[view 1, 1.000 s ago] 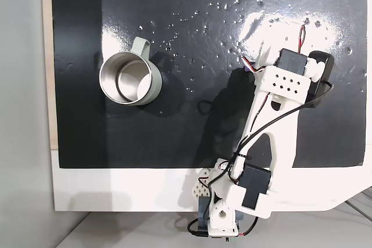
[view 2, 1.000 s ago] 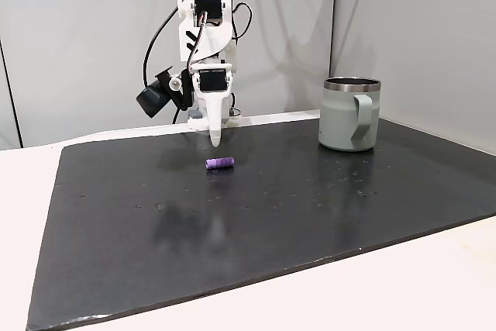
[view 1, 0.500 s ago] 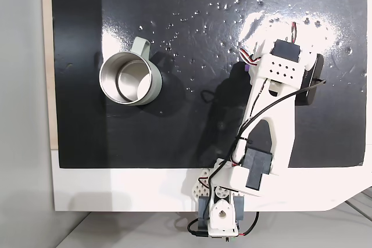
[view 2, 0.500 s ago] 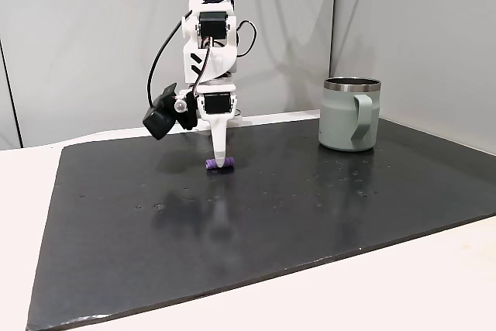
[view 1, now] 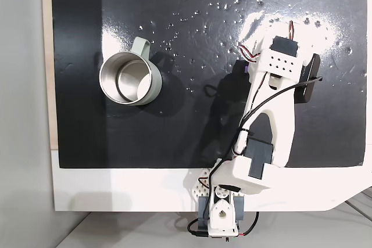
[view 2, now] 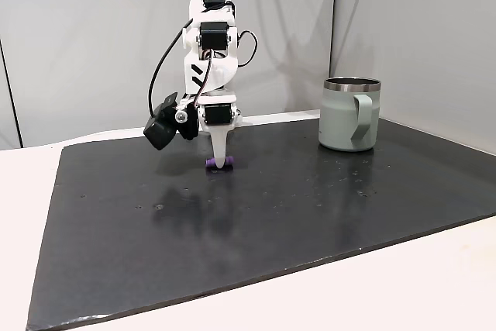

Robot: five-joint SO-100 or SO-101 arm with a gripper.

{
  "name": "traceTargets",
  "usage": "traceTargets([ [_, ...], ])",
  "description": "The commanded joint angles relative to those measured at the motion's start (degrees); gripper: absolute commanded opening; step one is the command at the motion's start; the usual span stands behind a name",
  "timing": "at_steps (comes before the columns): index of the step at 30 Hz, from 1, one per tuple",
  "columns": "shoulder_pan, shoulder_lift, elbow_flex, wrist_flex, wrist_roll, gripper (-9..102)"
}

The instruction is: Grasp a pengrip and put it in the cup.

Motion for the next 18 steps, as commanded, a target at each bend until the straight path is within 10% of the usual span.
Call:
traceTargets([
  [1, 0.2, 0.3, -2.0, -0.1, 0.4, 0],
  [18, -5.0, 10.8, -19.0, 15.9, 7.7, 0],
])
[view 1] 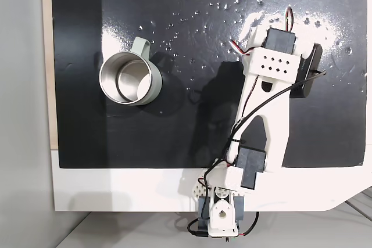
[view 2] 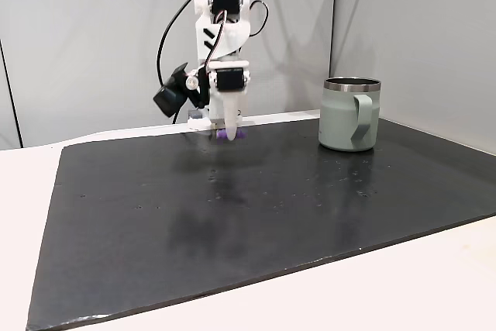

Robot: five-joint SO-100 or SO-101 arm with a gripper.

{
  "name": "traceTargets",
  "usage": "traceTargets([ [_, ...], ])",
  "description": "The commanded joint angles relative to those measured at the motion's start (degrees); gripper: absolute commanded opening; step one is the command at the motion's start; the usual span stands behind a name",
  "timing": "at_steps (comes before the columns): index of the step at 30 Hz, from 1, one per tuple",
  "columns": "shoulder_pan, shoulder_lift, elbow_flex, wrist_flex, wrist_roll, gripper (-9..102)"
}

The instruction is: Grasp a pengrip and put it in the cup.

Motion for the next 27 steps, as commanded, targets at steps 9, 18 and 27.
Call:
traceTargets([
  [9, -7.2, 6.4, -21.4, 14.3, 4.6, 0],
  [18, -18.6, 11.6, -25.7, 15.1, 3.1, 0],
  [27, -33.1, 11.7, -24.3, 14.0, -2.2, 0],
])
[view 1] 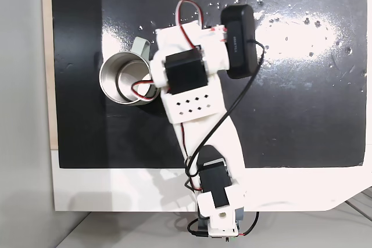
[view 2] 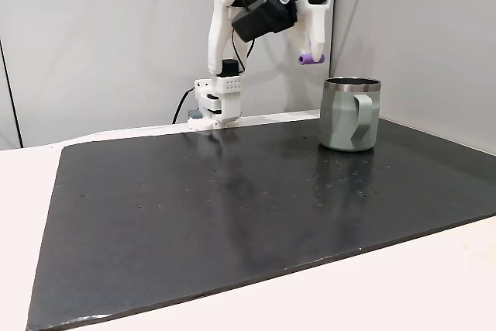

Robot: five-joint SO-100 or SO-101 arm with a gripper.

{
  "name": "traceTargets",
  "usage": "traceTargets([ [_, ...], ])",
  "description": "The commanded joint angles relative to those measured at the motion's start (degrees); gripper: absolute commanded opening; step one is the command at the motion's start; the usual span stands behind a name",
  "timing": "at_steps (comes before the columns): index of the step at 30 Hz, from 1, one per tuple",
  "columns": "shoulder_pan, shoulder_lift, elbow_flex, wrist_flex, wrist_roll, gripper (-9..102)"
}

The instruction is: Grasp a pengrip and put it in the cup.

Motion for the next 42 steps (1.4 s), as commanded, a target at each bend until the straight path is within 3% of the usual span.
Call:
traceTargets([
  [1, -4.8, 2.5, -1.5, -1.0, -1.8, 0],
  [12, -16.6, -3.9, -1.6, -0.7, -6.5, 0],
  [25, -20.8, -7.8, -0.9, -0.4, -7.7, 0],
  [28, -21.5, -7.8, -1.0, -0.5, -7.6, 17],
  [30, -22.1, -7.8, -1.0, -0.4, -7.6, 22],
  [42, -22.7, -7.8, -1.0, -0.2, -7.6, 23],
])
